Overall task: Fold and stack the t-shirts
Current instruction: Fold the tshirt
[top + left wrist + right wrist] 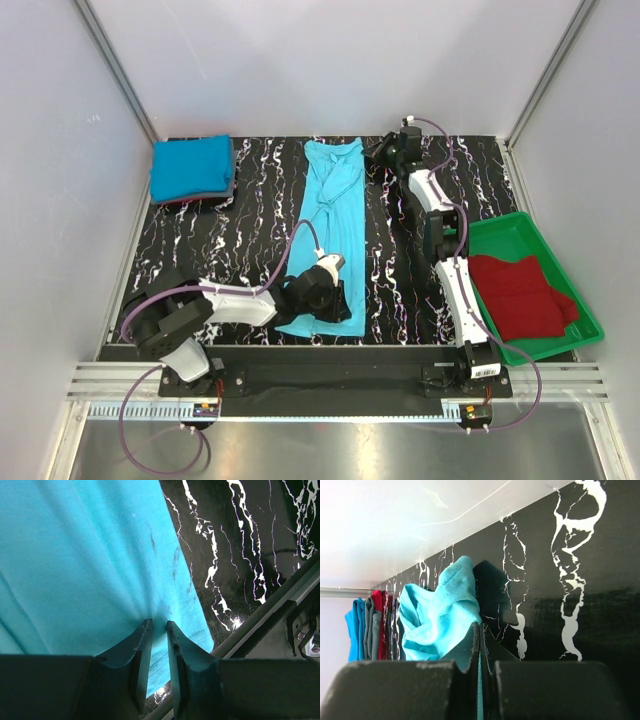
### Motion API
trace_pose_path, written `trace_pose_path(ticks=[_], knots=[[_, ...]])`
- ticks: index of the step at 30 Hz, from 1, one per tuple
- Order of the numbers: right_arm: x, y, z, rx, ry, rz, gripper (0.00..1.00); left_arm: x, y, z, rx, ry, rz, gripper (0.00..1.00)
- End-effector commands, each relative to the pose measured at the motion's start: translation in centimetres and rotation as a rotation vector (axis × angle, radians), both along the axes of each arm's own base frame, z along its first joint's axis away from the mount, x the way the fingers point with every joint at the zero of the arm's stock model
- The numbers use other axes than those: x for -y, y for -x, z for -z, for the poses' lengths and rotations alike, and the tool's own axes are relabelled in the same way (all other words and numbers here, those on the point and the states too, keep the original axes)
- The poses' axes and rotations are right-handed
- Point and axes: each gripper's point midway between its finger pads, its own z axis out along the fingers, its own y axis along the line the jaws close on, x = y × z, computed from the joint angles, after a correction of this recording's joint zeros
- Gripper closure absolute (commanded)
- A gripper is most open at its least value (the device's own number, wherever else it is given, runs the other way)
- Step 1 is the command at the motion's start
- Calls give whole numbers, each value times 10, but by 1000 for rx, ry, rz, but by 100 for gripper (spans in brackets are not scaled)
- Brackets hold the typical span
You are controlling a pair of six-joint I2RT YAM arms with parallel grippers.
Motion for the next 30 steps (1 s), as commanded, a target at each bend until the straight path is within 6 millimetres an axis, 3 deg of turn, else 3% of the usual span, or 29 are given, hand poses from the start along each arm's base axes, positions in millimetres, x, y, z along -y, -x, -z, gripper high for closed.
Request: trace_pose_path(ticks=[1, 10, 13, 14, 15, 16, 17, 19, 20, 21, 23, 24, 25, 27, 30], knots=[[11, -20, -42, 155, 17, 53, 100, -33, 35, 42, -115, -157, 28, 75], [10, -21, -48, 188, 8, 37, 100, -29, 31, 35, -100, -148, 15, 75], [9, -21, -48, 194, -7, 31, 100, -23, 26, 25, -90, -120, -9, 69], [4, -16, -44, 183, -24, 2, 91, -21, 20, 13, -64, -130, -12, 67], [4, -16, -44, 183, -24, 1, 91, -16, 16, 7, -55, -114, -12, 67], [2, -15, -53, 197, -28, -11, 82, -15, 14, 3, -38, -122, -6, 66], [3, -13, -45, 179, -18, -15, 78, -18, 12, 0, -30, -145, -7, 62], [3, -11, -54, 190, -7, -20, 70, -9, 1, -21, 13, -126, -16, 60], [4, -10, -48, 177, 7, -18, 68, -11, -2, -25, 27, -144, -14, 58], [5, -9, -49, 176, 11, -20, 66, -3, -9, -43, 52, -114, -16, 56], [6, -5, -59, 179, 18, -33, 61, -2, -14, -55, 53, -105, -7, 53], [7, -4, -61, 177, 21, -36, 58, 4, -20, -71, 70, -74, -7, 52], [8, -2, -76, 186, 23, -36, 56, 3, -26, -79, 82, -64, -15, 52], [12, 4, -72, 159, 51, -40, 54, 0, -37, -105, 109, -22, -11, 51], [21, 18, -86, 123, 114, -26, 53, -29, -64, -133, 161, -30, -57, 51]])
